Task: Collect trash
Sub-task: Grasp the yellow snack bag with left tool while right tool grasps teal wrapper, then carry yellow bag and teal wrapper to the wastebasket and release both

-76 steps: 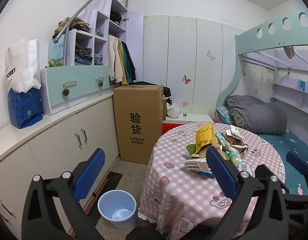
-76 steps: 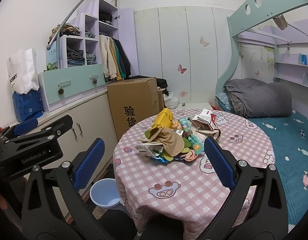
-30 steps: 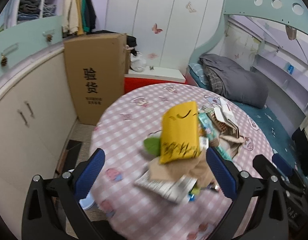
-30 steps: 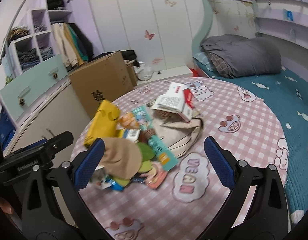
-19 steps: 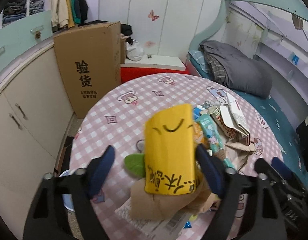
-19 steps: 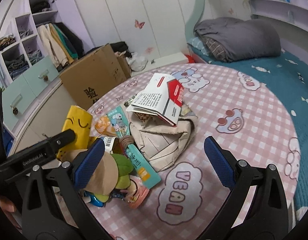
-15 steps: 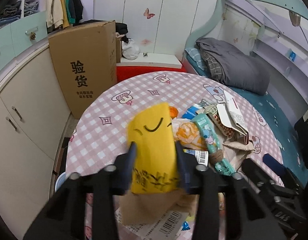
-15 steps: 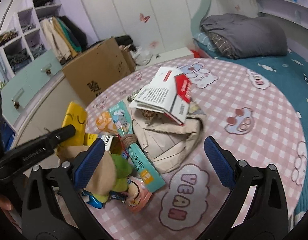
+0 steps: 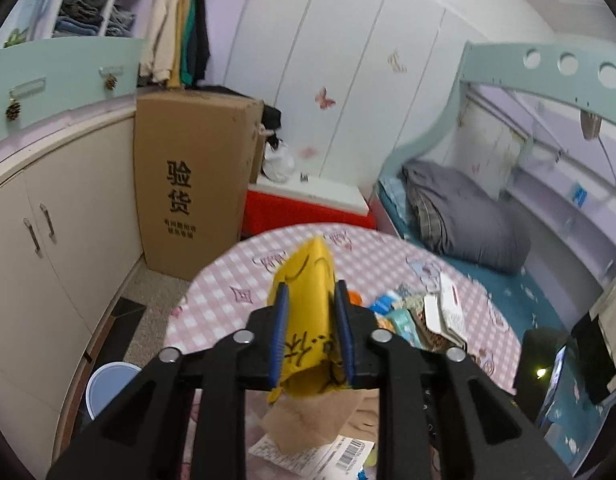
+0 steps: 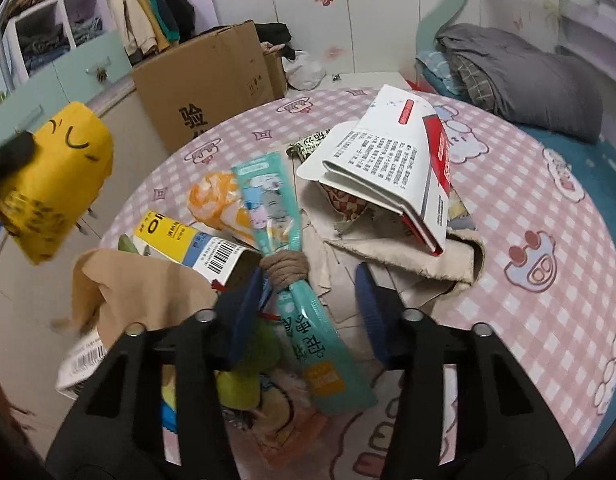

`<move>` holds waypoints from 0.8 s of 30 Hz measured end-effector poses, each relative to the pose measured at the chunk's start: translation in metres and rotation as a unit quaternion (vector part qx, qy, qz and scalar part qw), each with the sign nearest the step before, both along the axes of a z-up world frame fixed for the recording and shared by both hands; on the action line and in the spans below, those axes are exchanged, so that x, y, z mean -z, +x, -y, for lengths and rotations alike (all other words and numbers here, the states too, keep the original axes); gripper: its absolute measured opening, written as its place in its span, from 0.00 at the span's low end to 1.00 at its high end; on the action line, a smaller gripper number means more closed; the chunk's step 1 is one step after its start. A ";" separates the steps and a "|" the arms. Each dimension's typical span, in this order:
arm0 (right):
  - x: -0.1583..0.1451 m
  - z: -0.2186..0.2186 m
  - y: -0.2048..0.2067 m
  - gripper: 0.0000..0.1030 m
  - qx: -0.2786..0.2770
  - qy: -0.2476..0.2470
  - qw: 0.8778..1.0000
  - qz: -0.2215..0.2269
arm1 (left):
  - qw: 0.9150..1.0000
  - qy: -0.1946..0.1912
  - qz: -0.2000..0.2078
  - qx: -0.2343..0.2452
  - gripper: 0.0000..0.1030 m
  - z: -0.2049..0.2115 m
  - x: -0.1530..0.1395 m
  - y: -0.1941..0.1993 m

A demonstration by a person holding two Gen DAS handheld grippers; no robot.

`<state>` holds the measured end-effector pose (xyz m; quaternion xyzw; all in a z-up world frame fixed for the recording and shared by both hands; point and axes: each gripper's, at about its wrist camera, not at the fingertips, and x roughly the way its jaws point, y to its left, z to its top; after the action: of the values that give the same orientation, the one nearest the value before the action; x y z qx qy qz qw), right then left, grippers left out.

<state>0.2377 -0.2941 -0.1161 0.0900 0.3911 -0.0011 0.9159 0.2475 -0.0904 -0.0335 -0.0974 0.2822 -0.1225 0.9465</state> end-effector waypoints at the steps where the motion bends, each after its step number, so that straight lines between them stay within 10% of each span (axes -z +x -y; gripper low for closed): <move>1: 0.001 0.000 -0.001 0.27 0.000 0.000 1.000 0.001 | 1.000 -0.005 0.007 -0.001 0.10 -0.003 -0.003 -0.003; 11: -0.016 0.004 -0.023 0.18 0.013 0.000 1.000 0.021 | 1.000 0.015 -0.021 -0.001 0.05 -0.018 0.010 -0.007; 13: -0.021 0.002 -0.029 0.18 0.016 -0.001 0.999 0.031 | 0.999 0.024 -0.041 -0.018 0.10 -0.031 0.028 -0.001; 15: -0.026 0.001 -0.034 0.18 0.015 0.001 0.999 0.038 | 0.996 0.020 -0.079 -0.026 0.47 -0.046 0.048 0.008; 24: -0.042 -0.023 -0.042 0.18 -0.002 -0.001 0.998 0.059 | 0.993 0.013 -0.115 0.025 0.67 -0.063 0.082 0.000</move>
<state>0.1953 -0.2711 -0.0738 0.0884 0.3365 0.0057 0.9375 0.2471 -0.0279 -0.1158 -0.0918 0.3930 -0.1302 0.9057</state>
